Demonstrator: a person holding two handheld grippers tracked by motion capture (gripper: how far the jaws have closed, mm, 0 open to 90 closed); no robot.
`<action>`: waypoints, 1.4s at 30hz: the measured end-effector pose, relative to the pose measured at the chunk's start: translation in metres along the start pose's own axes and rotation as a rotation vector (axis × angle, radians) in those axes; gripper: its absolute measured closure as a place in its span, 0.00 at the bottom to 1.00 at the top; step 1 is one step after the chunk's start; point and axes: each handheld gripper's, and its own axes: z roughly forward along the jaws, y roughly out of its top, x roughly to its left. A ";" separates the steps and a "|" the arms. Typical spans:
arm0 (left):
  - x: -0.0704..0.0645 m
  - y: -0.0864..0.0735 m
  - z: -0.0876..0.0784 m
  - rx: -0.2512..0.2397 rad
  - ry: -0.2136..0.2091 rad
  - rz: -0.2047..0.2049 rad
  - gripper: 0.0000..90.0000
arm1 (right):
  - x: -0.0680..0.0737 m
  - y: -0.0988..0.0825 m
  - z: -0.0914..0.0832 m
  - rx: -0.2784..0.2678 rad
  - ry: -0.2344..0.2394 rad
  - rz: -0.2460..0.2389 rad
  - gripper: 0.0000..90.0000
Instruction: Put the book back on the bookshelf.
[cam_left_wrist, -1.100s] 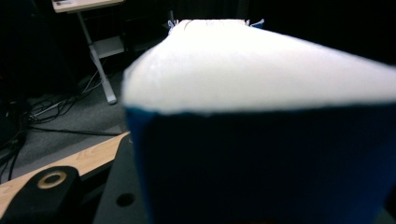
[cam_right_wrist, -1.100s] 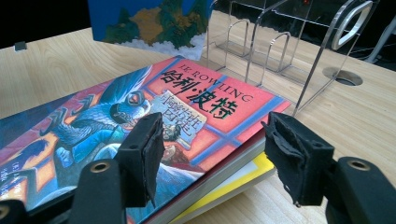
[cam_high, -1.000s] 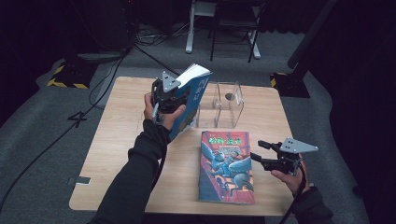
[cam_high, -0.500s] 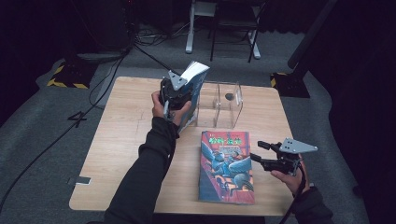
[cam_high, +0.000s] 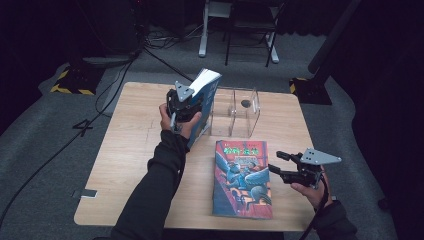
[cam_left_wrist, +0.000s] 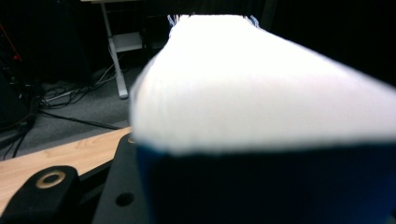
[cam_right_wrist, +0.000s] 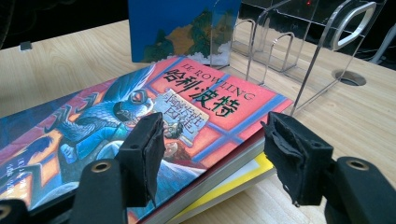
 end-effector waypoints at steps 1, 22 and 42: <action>0.000 -0.002 -0.003 0.001 -0.004 0.006 0.67 | 0.000 0.000 0.000 0.002 0.000 0.002 0.43; 0.019 -0.008 -0.026 0.041 -0.074 0.046 0.61 | -0.001 -0.003 0.001 0.012 0.011 0.022 0.43; 0.014 0.012 -0.021 0.157 -0.087 0.133 0.63 | 0.000 -0.002 0.004 0.028 0.036 0.014 0.43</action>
